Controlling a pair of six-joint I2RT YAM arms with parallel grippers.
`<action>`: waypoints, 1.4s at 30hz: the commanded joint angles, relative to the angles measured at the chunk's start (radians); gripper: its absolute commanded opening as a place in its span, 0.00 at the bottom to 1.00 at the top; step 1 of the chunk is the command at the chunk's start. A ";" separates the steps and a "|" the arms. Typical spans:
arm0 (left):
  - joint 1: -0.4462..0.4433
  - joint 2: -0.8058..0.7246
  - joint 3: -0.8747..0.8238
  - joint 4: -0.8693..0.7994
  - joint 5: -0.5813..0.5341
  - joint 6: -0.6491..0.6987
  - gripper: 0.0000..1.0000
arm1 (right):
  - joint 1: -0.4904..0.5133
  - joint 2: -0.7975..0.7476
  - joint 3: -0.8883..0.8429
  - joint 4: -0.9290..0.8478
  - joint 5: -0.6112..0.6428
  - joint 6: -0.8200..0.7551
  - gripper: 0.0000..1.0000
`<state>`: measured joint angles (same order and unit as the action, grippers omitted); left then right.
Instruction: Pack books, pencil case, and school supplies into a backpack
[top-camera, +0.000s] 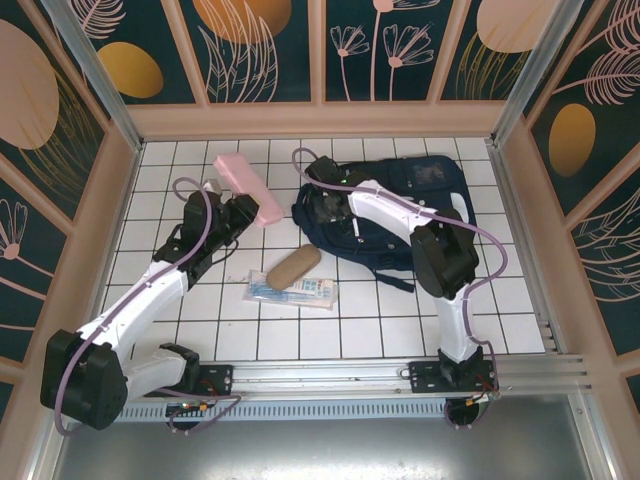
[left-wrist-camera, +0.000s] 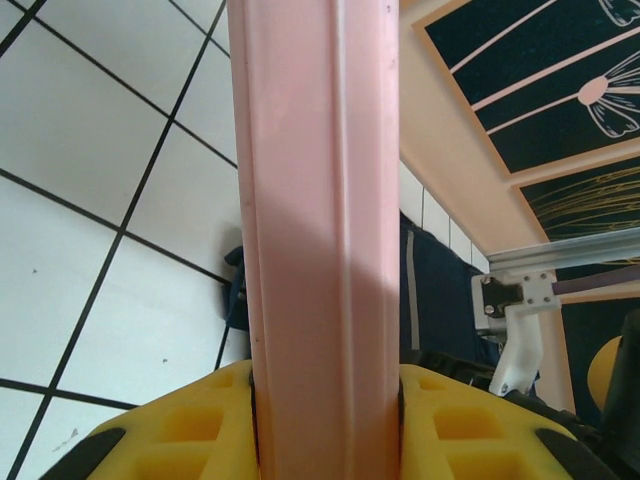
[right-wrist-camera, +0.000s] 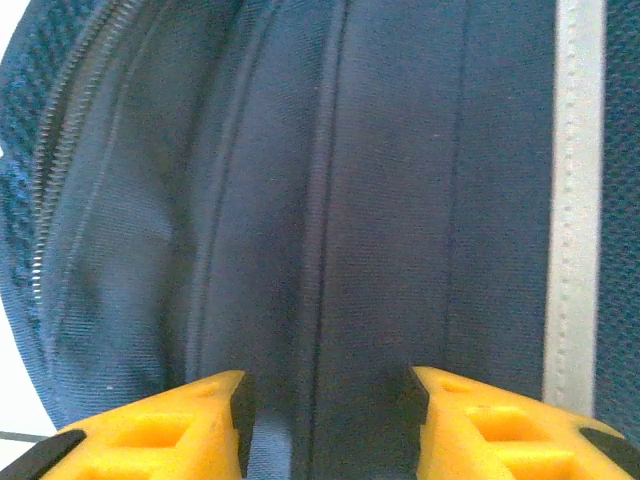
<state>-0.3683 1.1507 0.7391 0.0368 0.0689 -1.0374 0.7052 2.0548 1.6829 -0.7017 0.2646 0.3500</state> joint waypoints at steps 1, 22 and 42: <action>0.005 -0.021 -0.015 0.011 -0.003 -0.005 0.25 | 0.017 0.021 0.048 -0.081 0.114 -0.002 0.47; 0.005 0.005 -0.024 0.089 0.113 0.021 0.26 | -0.001 -0.049 -0.017 -0.024 0.124 -0.001 0.00; -0.165 0.555 0.317 0.358 0.313 -0.020 0.23 | -0.239 -0.481 -0.007 0.128 -0.219 -0.015 0.00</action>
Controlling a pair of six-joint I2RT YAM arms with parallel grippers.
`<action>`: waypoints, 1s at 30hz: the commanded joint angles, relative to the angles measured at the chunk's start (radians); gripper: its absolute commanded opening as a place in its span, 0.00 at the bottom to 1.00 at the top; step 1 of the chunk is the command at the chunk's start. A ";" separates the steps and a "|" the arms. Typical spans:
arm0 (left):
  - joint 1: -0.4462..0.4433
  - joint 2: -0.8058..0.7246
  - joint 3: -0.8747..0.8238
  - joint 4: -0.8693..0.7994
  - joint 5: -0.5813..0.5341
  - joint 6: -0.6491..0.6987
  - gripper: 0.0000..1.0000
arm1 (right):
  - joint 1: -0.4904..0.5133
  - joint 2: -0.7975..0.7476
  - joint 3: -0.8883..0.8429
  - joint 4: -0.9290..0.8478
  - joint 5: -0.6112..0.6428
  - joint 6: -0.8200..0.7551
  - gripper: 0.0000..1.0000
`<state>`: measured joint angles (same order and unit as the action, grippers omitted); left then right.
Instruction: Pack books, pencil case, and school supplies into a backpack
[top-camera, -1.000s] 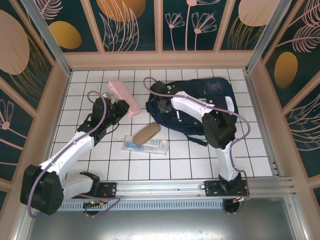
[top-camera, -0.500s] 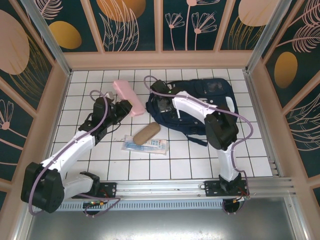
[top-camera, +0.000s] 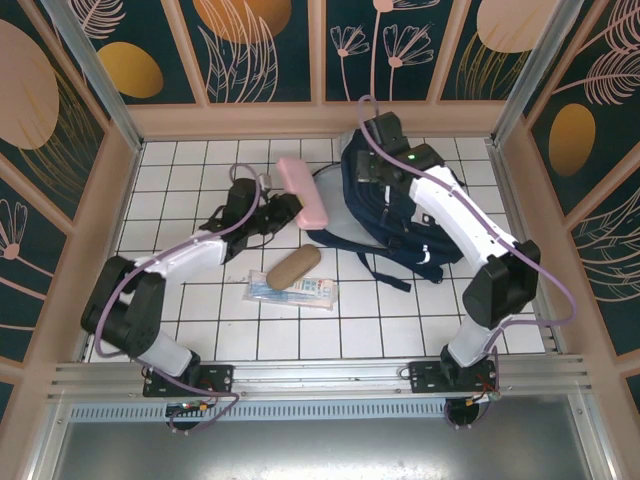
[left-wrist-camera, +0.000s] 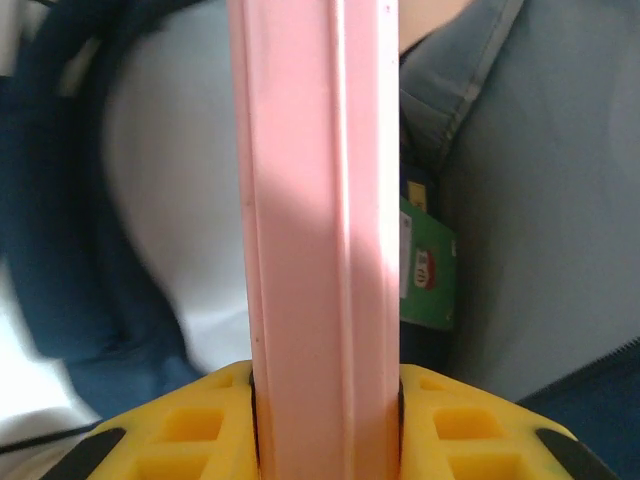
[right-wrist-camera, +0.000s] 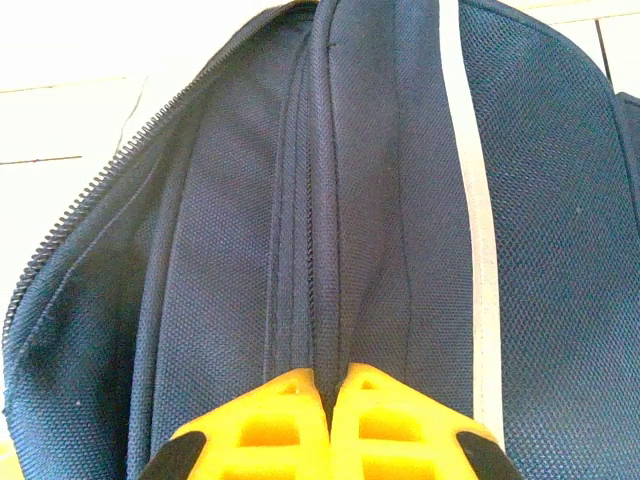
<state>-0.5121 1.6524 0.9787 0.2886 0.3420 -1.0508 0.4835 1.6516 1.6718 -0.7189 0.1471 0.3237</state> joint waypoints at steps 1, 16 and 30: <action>-0.026 0.101 0.103 0.104 0.047 -0.002 0.23 | -0.027 -0.083 0.001 0.147 -0.114 0.018 0.00; -0.097 0.497 0.436 -0.028 0.041 0.060 0.24 | -0.069 -0.112 -0.054 0.176 -0.171 0.044 0.00; -0.133 0.456 0.468 -0.194 -0.038 0.144 0.47 | -0.095 -0.106 -0.098 0.203 -0.200 0.055 0.00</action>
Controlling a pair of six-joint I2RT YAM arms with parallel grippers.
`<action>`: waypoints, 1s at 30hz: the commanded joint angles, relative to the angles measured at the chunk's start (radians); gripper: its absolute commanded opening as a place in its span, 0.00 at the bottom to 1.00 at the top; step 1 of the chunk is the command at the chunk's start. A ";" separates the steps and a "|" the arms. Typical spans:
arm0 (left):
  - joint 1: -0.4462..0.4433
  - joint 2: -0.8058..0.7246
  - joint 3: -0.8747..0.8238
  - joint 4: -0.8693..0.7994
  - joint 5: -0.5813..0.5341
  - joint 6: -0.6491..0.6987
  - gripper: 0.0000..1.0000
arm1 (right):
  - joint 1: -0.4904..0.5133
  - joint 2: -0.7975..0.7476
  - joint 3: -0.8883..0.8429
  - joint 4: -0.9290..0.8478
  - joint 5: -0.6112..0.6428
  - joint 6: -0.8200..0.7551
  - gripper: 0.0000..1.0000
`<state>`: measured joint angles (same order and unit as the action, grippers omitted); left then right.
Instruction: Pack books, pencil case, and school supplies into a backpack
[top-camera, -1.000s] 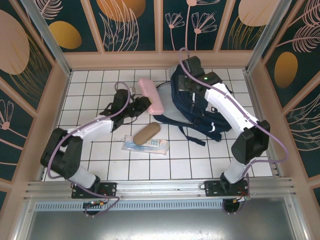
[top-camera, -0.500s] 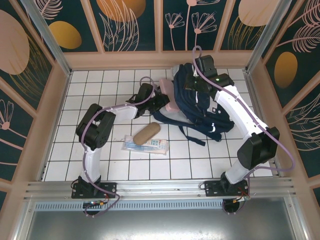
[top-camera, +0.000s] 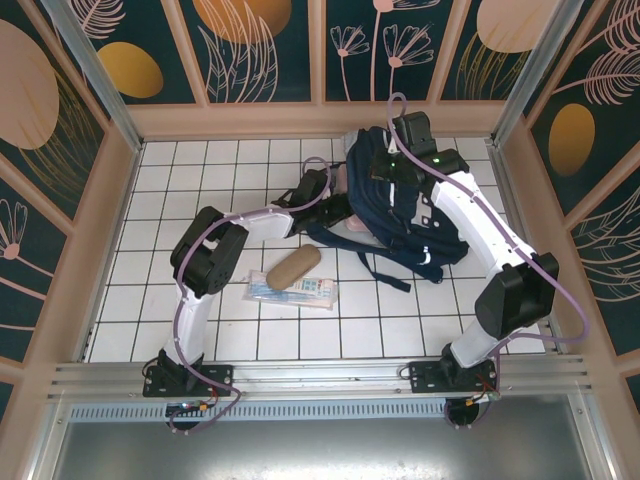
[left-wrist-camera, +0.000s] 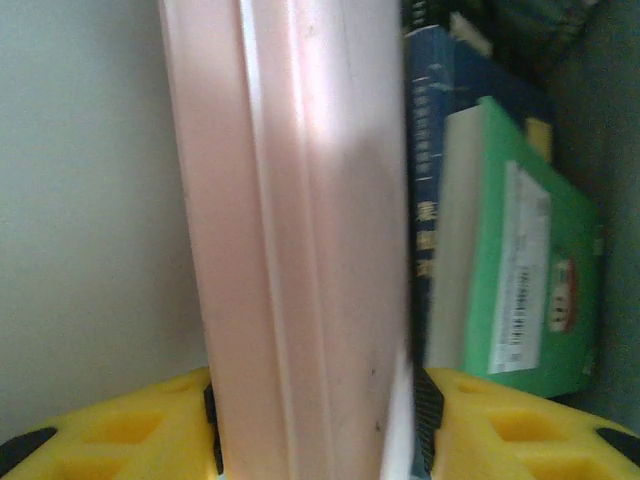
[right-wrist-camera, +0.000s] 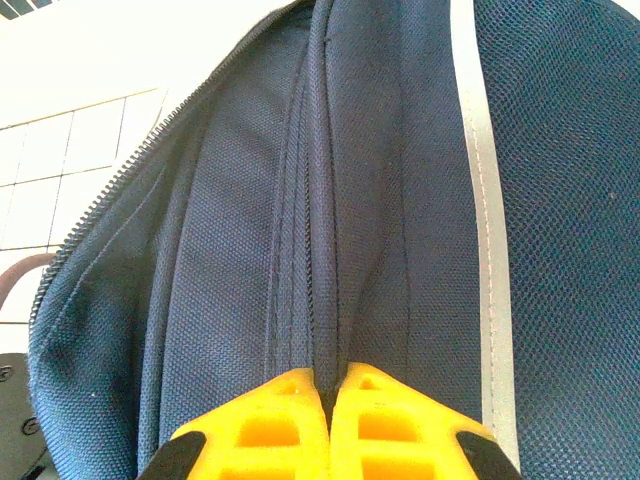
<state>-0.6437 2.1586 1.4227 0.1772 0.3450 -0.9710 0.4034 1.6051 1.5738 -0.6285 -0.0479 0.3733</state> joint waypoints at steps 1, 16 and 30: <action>-0.001 -0.060 0.025 -0.089 -0.049 0.072 0.47 | -0.017 -0.058 -0.005 0.116 -0.009 0.006 0.00; 0.001 -0.031 0.075 -0.183 0.022 0.133 0.58 | -0.018 -0.057 -0.033 0.139 -0.033 0.028 0.00; 0.067 -0.365 -0.108 -0.351 -0.124 0.263 0.89 | -0.018 -0.068 -0.086 0.187 -0.053 0.039 0.00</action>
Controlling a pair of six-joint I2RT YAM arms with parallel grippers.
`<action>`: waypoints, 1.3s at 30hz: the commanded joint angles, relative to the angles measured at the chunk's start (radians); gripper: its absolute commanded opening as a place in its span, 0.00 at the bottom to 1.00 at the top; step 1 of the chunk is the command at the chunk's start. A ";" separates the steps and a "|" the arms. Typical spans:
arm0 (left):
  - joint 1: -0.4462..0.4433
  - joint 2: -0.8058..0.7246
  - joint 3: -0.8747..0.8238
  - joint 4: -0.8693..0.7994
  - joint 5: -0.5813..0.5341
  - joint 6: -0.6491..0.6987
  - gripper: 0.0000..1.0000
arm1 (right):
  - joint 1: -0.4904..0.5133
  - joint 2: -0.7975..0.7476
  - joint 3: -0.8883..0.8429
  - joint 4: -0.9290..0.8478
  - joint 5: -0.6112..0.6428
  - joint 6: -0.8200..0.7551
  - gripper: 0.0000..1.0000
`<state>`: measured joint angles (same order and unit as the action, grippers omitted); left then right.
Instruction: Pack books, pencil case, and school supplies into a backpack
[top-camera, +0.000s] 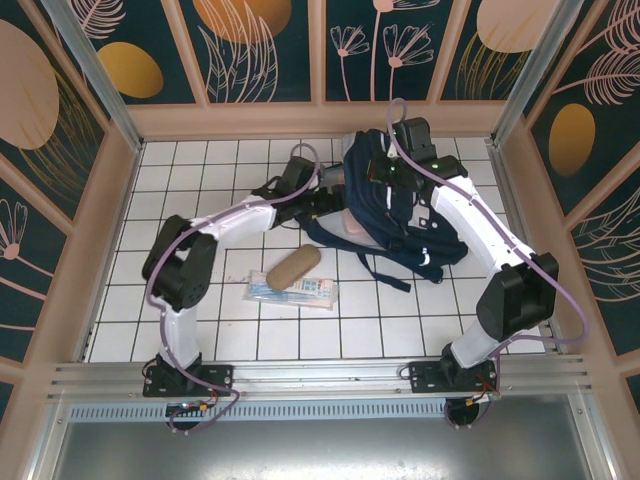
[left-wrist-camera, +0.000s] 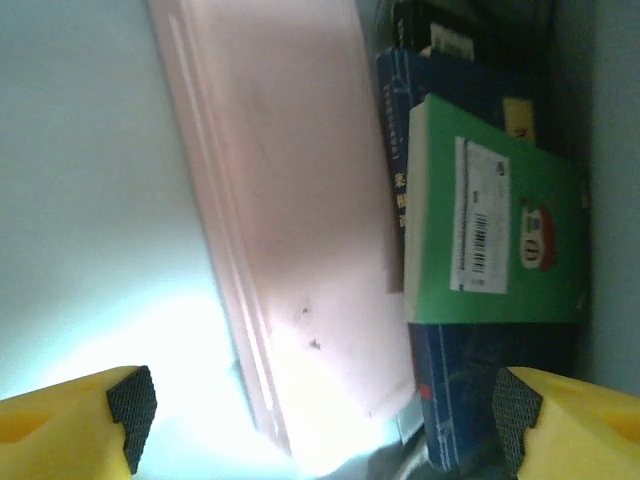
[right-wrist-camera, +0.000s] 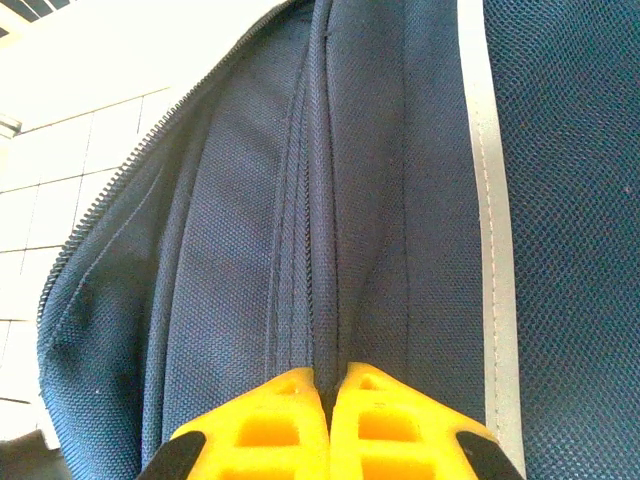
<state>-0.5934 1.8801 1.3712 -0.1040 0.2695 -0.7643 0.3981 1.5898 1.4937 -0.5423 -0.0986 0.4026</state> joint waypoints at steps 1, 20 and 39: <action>0.027 -0.120 -0.094 -0.077 -0.053 0.065 0.89 | -0.012 -0.053 -0.008 0.105 -0.007 0.010 0.00; 0.029 -0.266 -0.427 -0.230 -0.136 0.408 0.80 | -0.014 -0.077 -0.056 0.143 0.014 0.044 0.00; -0.083 -0.159 -0.412 -0.247 -0.216 0.467 0.89 | -0.016 -0.072 -0.079 0.142 0.002 0.061 0.00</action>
<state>-0.6670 1.7069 0.9630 -0.3115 0.0986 -0.3351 0.3981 1.5581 1.4174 -0.4614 -0.1066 0.4522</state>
